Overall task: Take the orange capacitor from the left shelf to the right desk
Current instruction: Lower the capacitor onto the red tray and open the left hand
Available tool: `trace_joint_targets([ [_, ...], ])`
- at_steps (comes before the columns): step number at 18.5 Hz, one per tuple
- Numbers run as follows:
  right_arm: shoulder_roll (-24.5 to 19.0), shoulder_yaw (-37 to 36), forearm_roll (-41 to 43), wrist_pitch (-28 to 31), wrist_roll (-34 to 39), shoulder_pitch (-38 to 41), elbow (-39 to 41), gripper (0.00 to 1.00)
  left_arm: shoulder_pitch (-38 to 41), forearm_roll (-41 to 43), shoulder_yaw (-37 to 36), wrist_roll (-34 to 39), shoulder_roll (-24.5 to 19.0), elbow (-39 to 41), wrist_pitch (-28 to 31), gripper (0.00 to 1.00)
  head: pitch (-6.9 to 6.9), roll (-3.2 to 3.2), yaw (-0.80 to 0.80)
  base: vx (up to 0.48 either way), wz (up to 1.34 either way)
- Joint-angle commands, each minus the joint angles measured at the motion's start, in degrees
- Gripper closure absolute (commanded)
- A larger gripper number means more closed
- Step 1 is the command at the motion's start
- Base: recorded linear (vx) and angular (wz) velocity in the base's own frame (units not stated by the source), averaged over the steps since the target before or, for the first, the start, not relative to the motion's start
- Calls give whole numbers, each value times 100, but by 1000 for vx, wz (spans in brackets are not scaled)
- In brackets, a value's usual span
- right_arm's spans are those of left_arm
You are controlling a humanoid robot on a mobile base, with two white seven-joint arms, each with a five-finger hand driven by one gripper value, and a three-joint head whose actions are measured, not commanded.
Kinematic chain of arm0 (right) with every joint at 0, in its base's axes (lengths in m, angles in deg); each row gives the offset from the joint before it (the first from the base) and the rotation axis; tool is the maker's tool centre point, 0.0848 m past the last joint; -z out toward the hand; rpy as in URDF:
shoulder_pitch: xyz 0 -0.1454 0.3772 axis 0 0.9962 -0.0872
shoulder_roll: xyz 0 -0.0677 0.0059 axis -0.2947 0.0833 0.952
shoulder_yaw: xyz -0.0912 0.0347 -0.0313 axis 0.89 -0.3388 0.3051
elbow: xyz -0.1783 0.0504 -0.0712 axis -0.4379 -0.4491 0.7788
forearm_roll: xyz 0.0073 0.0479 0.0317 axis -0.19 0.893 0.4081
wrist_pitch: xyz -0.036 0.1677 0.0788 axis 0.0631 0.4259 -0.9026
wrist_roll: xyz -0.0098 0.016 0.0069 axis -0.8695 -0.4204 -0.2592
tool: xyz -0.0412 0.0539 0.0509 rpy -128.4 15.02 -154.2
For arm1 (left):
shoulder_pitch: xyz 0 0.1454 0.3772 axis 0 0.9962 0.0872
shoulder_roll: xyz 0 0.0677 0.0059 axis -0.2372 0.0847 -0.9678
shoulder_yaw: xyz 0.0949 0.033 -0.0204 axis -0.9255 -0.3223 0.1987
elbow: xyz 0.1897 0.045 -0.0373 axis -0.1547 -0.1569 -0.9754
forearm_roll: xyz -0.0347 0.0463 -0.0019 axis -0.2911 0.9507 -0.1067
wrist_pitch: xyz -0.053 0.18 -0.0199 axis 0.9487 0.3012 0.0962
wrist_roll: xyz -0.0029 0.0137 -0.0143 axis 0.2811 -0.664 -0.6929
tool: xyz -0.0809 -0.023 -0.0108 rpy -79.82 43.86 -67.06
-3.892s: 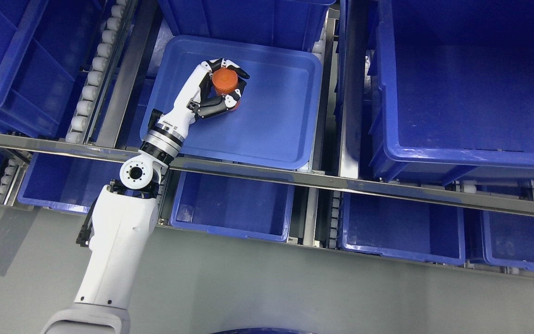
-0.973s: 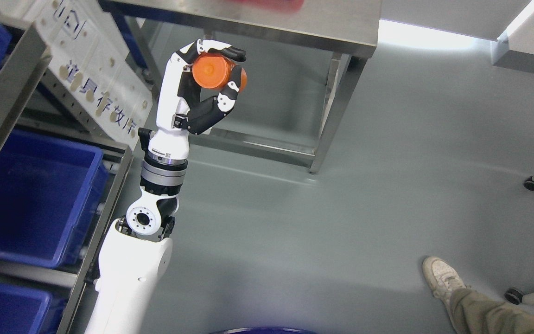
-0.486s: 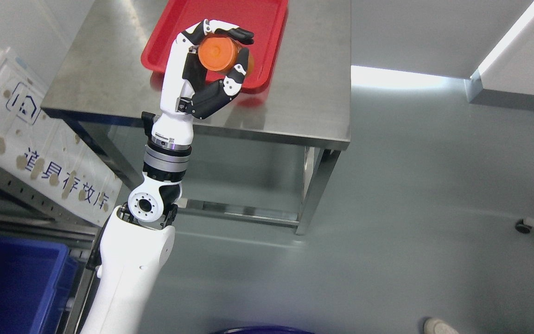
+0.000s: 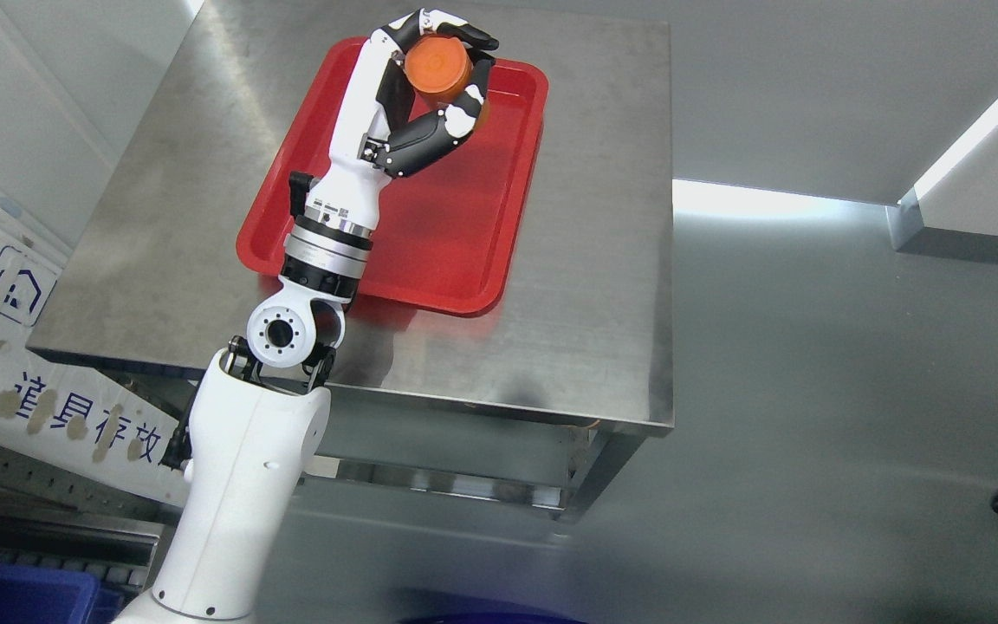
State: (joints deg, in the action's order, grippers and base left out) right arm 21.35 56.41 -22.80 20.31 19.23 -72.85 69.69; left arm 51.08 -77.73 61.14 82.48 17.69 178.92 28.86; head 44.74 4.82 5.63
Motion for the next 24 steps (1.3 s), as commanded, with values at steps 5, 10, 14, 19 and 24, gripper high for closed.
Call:
trace_joint_targets([
  [5,100,-62,0,22,17,78,193,0,-434,243,-532,-35,-100,-516,770,96,0,0,0,121,24],
  [10,100,-62,0,22,17,78,193,0,-398,261,-427,-132,-360,-550,937,95,0,0,0,-5,0],
  [14,100,-62,0,22,17,78,193,0,-214,261,-120,-141,-650,-805,911,93,0,0,0,0,0],
  [19,100,-62,0,22,17,78,193,0,-205,445,469,-167,-694,-1043,894,92,0,0,0,0,0],
  [24,100,-62,0,22,17,78,193,0,-161,454,417,-158,-642,-1043,946,78,0,0,0,0,0],
])
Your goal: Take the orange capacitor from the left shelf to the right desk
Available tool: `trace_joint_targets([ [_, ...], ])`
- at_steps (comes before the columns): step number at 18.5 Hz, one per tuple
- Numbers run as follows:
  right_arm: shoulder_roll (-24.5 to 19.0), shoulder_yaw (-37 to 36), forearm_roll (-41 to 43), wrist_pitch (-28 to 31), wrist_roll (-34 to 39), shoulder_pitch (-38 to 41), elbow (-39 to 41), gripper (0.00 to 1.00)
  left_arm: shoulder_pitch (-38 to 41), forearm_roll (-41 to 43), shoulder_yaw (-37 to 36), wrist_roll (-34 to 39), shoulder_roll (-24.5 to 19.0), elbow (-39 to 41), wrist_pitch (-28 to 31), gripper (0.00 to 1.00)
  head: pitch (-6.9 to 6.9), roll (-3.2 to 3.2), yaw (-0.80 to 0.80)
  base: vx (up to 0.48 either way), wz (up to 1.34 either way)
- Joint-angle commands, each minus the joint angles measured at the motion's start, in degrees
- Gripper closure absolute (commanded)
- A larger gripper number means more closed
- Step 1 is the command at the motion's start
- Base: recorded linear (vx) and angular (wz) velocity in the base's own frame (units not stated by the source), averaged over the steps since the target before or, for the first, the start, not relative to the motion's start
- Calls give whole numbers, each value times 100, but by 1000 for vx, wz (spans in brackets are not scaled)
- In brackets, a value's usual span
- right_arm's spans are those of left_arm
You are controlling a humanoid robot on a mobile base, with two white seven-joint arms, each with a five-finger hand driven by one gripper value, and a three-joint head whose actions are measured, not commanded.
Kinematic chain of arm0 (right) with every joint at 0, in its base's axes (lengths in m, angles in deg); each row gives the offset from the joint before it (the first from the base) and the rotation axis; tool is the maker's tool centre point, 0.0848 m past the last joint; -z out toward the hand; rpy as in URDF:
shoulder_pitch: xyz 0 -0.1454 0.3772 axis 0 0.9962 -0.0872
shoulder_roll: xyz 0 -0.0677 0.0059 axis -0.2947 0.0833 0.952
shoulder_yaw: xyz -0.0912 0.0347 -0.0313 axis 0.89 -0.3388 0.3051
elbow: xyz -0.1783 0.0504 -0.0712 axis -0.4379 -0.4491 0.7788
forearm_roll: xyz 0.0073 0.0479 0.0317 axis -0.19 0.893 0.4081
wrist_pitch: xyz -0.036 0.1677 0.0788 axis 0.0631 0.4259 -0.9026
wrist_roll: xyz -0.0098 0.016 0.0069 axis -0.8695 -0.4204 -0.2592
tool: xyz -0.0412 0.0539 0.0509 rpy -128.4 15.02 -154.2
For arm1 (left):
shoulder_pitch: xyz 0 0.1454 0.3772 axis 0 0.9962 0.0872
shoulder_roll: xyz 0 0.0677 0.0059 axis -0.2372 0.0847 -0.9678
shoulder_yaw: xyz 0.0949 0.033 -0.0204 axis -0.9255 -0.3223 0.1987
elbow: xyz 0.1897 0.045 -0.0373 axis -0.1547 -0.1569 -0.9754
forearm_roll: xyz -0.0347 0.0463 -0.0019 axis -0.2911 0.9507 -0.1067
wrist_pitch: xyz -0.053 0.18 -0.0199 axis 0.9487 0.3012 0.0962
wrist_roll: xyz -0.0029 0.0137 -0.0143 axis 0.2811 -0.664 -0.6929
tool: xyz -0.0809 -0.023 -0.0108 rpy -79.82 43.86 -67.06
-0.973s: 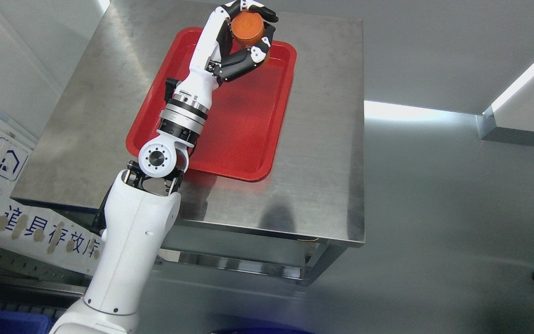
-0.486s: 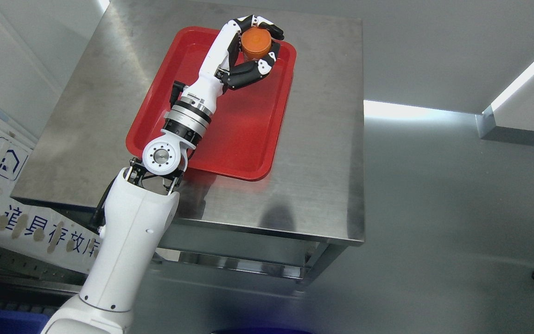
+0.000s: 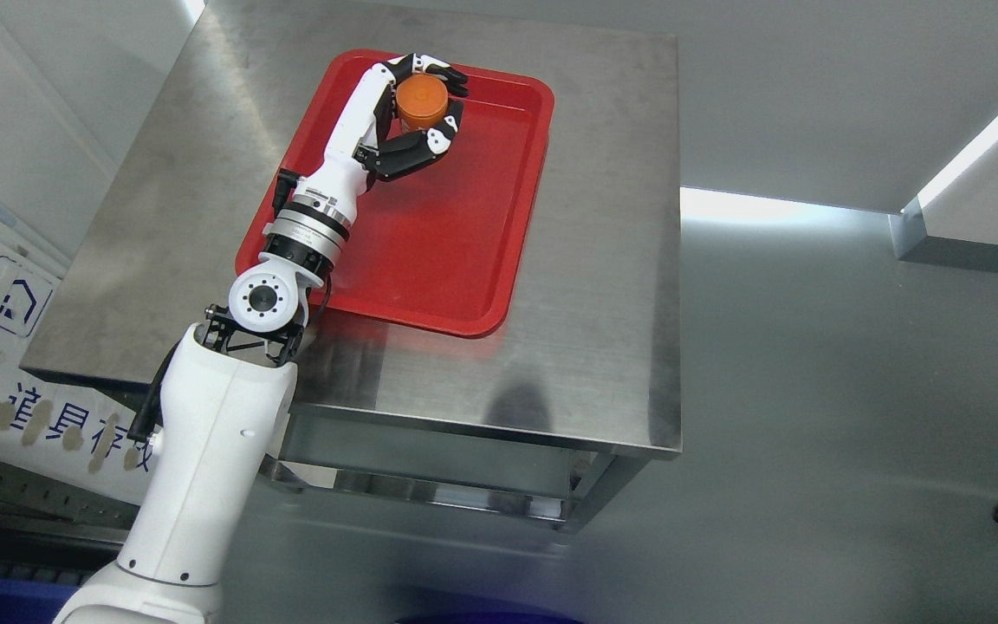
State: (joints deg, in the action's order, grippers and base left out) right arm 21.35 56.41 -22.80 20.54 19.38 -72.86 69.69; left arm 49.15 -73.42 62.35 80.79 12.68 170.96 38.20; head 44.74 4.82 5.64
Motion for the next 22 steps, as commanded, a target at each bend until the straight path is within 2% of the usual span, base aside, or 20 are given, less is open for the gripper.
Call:
trace_joint_targets([
  [1,100,-61,0,-1,2,79,193,0,-3,15,288,10,-141,-247,64,71,0,0,0,0,0],
  [3,100,-61,0,-1,2,79,193,0,-108,14,288,19,-97,-247,309,50,0,0,0,0,0],
  [4,100,-61,0,-1,2,79,193,0,-178,14,288,19,-80,-247,406,42,0,0,0,0,0],
  [7,100,-61,0,-1,2,79,193,0,-345,14,287,19,26,-238,469,29,0,0,0,0,0],
  [11,100,-61,0,-1,2,79,193,0,-653,-3,314,10,306,-116,469,1,0,0,0,0,0],
  [13,100,-61,0,7,2,79,193,0,-715,-3,480,10,401,164,312,0,0,0,0,0,0],
  [16,100,-61,0,7,2,79,193,0,-671,-3,709,98,401,438,-452,0,0,0,0,0,0],
  [20,100,-61,0,-1,2,79,193,0,-601,-3,1551,370,401,693,-445,0,0,0,0,0,0],
  [22,100,-61,0,8,2,79,193,0,-356,-3,1868,380,401,693,-236,0,0,0,0,0,0],
])
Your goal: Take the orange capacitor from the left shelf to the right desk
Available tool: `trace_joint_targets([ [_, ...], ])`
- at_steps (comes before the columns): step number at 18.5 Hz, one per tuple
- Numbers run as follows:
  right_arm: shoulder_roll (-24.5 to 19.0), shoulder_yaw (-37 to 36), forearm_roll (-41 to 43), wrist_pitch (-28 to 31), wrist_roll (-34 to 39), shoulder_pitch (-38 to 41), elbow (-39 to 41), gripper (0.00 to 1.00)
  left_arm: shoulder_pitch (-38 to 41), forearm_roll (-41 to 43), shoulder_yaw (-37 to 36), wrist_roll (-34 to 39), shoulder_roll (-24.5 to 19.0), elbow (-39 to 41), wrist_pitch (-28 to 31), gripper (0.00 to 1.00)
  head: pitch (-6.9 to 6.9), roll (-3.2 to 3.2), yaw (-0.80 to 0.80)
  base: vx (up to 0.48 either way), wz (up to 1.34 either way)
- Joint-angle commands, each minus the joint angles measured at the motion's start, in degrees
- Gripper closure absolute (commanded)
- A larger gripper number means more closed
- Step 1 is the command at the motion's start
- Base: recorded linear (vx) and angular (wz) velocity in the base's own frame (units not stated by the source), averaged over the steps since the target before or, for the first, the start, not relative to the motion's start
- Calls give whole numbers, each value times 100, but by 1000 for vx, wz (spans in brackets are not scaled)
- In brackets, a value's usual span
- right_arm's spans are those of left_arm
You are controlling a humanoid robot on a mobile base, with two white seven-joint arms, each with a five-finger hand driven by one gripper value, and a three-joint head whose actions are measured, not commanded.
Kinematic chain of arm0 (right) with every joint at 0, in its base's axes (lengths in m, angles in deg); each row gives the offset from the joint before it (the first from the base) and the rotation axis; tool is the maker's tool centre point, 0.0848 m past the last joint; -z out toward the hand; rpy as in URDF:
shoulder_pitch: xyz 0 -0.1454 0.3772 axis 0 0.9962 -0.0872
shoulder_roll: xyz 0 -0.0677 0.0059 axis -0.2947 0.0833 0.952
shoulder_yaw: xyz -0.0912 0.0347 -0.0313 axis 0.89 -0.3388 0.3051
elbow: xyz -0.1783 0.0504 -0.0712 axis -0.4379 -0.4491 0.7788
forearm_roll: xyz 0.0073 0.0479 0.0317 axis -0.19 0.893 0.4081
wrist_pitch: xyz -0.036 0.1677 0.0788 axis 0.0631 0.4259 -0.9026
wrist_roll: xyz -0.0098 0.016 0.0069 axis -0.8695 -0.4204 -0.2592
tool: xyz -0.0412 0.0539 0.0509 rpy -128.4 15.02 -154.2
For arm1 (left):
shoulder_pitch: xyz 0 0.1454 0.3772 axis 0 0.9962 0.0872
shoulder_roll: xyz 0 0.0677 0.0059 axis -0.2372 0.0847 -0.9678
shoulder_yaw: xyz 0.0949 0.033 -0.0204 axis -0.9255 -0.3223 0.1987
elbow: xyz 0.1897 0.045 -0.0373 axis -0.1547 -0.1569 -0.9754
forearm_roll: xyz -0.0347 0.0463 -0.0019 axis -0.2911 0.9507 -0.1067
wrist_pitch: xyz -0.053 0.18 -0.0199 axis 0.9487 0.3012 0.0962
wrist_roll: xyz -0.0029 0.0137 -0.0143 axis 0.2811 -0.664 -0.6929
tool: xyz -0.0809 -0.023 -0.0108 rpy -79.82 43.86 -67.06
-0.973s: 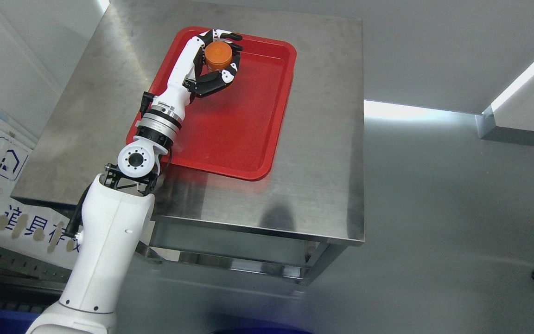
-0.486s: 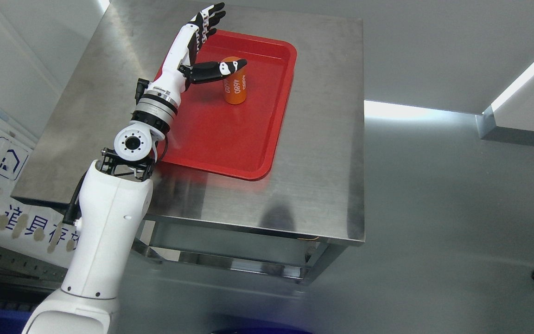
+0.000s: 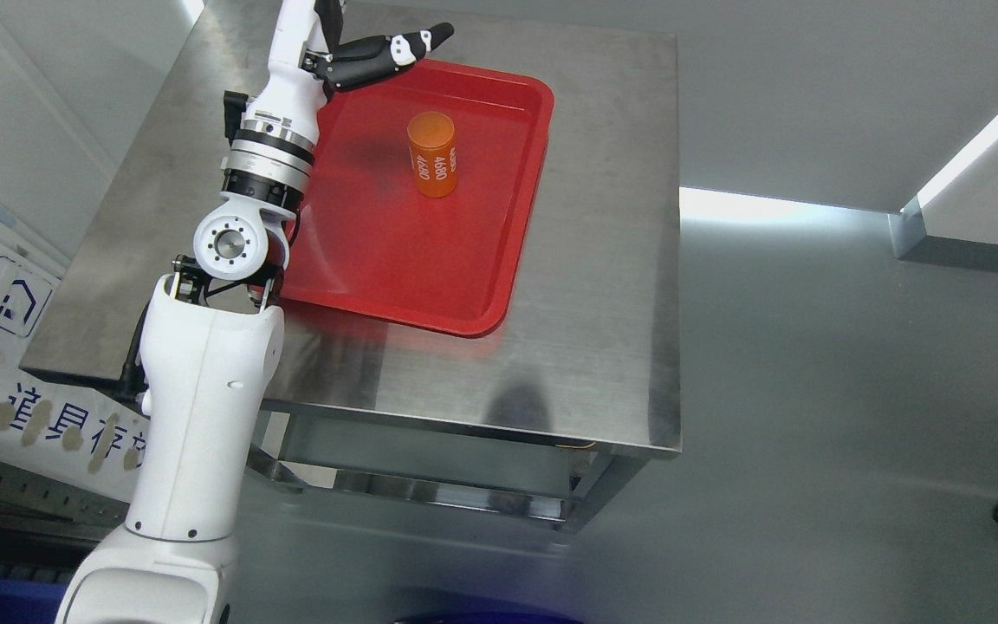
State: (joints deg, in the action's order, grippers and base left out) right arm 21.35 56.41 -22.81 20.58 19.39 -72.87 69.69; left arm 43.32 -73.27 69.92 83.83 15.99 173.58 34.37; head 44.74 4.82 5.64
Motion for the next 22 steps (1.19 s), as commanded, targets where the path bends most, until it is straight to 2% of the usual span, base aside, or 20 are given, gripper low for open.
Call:
trace_joint_targets([
  [1,100,-62,0,-5,1,79,193,0,507,-17,1138,76,70,440,253,0,0,0,0,0,0],
  [5,100,-62,0,3,1,79,193,0,1440,-9,1112,76,70,720,307,0,0,0,0,0,0],
  [10,100,-62,0,-5,1,79,193,0,1301,-9,1630,76,39,783,307,0,0,0,0,0,0],
  [12,100,-62,0,4,1,79,193,0,1388,-9,1631,67,-102,783,307,0,0,0,0,0,0],
  [16,100,-62,0,-5,1,79,193,0,1731,0,1560,93,70,774,307,0,0,0,0,0,0],
  [22,100,-62,0,-5,1,79,193,0,1705,9,1525,85,70,783,307,0,0,0,0,0,0],
])
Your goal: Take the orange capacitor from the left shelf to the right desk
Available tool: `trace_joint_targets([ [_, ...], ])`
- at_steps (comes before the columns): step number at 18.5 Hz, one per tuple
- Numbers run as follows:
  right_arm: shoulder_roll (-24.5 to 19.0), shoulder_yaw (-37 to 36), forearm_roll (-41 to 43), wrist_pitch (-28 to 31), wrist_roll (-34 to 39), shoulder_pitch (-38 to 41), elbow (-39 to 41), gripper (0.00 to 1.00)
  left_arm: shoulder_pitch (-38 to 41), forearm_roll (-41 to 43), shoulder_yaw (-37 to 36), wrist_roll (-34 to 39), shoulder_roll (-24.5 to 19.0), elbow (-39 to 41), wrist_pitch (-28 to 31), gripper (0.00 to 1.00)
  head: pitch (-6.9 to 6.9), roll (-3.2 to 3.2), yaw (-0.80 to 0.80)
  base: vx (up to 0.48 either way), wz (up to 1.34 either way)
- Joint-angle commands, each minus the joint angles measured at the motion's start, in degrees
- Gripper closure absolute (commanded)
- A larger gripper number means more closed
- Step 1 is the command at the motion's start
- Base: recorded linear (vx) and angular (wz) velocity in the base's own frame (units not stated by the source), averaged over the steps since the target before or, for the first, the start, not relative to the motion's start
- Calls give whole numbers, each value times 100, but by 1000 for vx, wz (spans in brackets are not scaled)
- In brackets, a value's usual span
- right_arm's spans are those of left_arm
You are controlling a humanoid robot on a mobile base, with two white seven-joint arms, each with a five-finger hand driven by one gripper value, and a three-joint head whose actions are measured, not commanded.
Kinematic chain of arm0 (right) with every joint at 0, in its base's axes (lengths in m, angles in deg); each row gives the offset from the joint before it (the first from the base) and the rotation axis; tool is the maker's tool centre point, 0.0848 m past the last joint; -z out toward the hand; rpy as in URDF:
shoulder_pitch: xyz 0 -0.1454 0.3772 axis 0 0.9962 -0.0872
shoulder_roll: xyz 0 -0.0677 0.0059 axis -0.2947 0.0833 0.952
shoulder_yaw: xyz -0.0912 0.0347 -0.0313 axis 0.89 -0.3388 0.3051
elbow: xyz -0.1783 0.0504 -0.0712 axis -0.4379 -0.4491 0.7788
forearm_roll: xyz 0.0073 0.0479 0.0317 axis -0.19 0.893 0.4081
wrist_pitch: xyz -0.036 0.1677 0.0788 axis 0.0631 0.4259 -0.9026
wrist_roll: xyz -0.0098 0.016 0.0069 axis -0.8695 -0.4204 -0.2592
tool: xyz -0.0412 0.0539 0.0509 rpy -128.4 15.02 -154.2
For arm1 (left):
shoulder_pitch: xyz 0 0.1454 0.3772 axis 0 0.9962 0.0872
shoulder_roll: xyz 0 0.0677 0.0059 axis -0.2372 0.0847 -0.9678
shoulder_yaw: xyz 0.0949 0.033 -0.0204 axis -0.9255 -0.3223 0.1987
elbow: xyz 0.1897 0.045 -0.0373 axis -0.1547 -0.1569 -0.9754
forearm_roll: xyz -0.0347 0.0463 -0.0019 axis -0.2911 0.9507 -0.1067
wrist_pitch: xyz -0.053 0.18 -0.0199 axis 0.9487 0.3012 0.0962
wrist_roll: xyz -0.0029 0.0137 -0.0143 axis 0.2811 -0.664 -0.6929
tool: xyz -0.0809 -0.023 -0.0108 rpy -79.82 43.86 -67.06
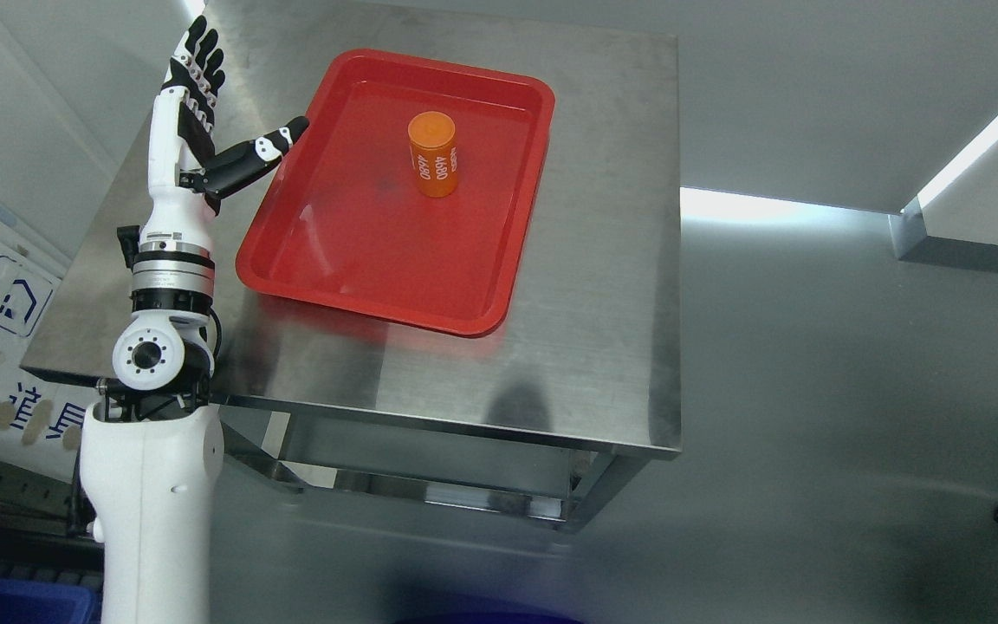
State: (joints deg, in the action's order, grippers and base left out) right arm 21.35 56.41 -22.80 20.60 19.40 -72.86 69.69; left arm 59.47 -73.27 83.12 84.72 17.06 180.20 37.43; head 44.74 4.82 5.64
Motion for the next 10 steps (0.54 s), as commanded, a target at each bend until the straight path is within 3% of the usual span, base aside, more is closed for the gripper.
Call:
trace_joint_targets([
  [1,100,-61,0,-8,0,79,193,0,90,17,188,-13,-38,121,1,0,0,0,0,0,0],
  [10,100,-61,0,-8,0,79,193,0,274,246,162,-57,-307,112,71,0,0,0,0,-1,0],
])
